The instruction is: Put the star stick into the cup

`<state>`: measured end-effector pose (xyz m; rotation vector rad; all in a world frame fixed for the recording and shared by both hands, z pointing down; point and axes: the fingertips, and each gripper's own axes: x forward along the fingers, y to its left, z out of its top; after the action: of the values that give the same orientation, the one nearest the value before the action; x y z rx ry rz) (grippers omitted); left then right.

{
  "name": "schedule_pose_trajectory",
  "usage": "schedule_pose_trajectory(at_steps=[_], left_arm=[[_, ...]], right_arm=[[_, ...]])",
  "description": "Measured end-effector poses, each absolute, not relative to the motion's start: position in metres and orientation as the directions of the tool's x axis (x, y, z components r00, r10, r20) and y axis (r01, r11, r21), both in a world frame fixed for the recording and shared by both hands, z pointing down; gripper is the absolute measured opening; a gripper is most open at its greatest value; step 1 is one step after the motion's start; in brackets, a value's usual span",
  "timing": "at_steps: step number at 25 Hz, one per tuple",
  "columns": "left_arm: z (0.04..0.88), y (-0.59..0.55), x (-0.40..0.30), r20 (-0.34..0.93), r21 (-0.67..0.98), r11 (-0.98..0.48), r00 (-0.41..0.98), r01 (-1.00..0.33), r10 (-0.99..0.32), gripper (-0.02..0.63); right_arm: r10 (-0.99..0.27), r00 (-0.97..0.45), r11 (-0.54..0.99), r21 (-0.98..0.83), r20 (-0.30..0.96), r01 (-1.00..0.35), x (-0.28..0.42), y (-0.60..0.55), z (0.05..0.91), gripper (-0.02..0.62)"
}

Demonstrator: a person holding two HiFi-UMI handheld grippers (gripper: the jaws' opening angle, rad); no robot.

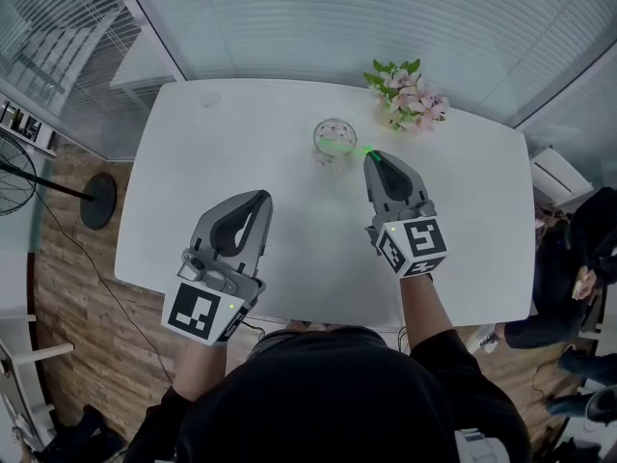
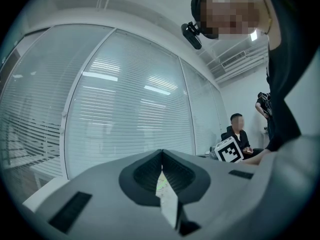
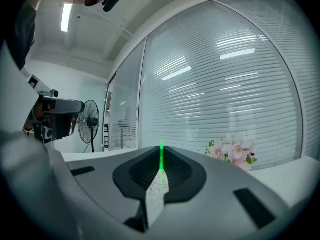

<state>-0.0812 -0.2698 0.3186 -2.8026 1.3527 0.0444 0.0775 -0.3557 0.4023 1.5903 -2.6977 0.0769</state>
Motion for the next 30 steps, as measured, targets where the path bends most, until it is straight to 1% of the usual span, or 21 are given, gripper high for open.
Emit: schedule_pose_trajectory(at_steps=[4,9,20,24,30], left_arm=[[0.322,-0.272,-0.082,-0.035,-0.012,-0.62,0.62,-0.784,-0.784,0.014],[0.322,-0.273,-0.078,-0.036,-0.007,-0.624,0.623,-0.782,-0.781,0.014],[0.325,-0.272,-0.073,-0.009,-0.023,-0.637,0.637,-0.771,-0.771,0.014],[0.321,-0.272,-0.07,-0.027,-0.018,-0.639,0.639,-0.769,-0.768,0.014],[0.323,-0.272,-0.069,-0.016,-0.016,-0.642,0.642,-0.767,-0.766,0.014]], right_arm=[[-0.884,-0.466,0.466,-0.028,0.038,-0.885,0.085,-0.361,0.404,0.021],[-0.891,-0.45,0.446,-0.073,0.058,-0.892,0.098,-0.369,0.415,0.023],[-0.907,-0.413,0.408,-0.079,0.077,-0.91,0.112,-0.373,0.421,0.031],[-0.917,-0.391,0.386,-0.071,0.079,-0.92,0.117,-0.373,0.424,0.034],[-0.925,-0.371,0.366,-0.075,0.079,-0.928,0.122,-0.374,0.427,0.04]])
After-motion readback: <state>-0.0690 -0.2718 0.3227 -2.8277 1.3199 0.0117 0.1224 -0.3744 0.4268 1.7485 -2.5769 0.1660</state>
